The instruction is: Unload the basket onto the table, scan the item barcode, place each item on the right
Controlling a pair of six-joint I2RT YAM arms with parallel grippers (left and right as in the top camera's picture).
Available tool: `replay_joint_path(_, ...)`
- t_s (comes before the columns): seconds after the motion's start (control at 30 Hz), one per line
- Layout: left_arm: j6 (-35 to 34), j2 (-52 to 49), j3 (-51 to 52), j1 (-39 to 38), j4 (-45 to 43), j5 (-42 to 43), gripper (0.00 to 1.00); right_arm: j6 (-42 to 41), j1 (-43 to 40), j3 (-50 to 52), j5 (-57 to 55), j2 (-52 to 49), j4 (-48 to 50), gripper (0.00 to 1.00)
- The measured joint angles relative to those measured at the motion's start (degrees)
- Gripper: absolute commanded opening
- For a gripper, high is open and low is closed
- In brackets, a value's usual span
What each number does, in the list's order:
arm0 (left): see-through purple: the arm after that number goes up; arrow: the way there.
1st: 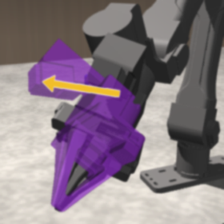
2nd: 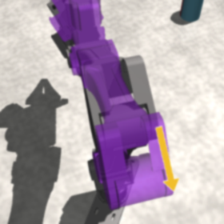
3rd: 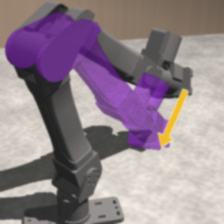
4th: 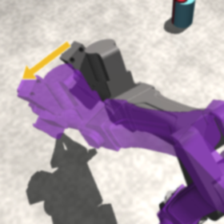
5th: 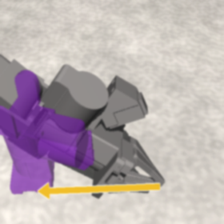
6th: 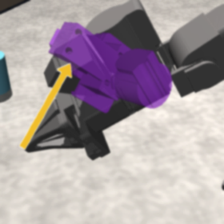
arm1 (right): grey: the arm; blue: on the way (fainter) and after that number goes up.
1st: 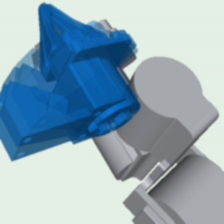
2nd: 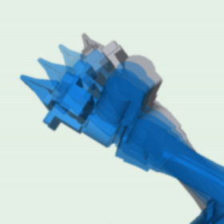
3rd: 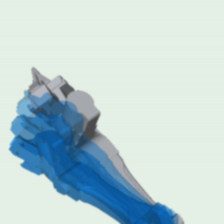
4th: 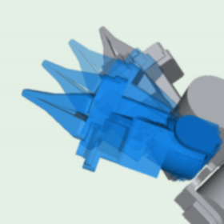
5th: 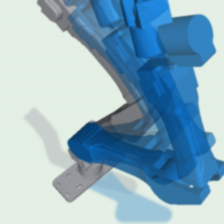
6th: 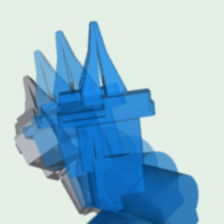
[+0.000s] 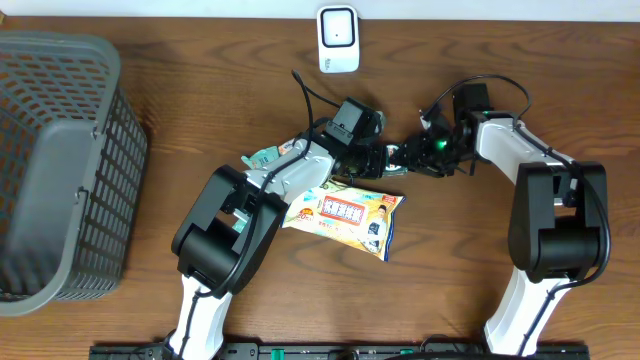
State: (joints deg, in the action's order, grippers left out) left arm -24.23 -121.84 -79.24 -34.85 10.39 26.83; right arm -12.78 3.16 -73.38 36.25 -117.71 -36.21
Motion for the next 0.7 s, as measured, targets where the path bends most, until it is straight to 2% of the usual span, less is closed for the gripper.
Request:
replay_joint_path(0.13, -1.38, -0.52, -0.55, 0.02, 0.44, 0.09, 0.08, 0.11, -0.48, 0.0, 1.25, -0.02, -0.15, 0.57)
replay_joint_path(0.7, -6.93, -1.29, -2.03, 1.75, 4.76, 0.26, 0.08, 0.24, -2.25, 0.07, 2.12, -0.04, -0.35, 0.58)
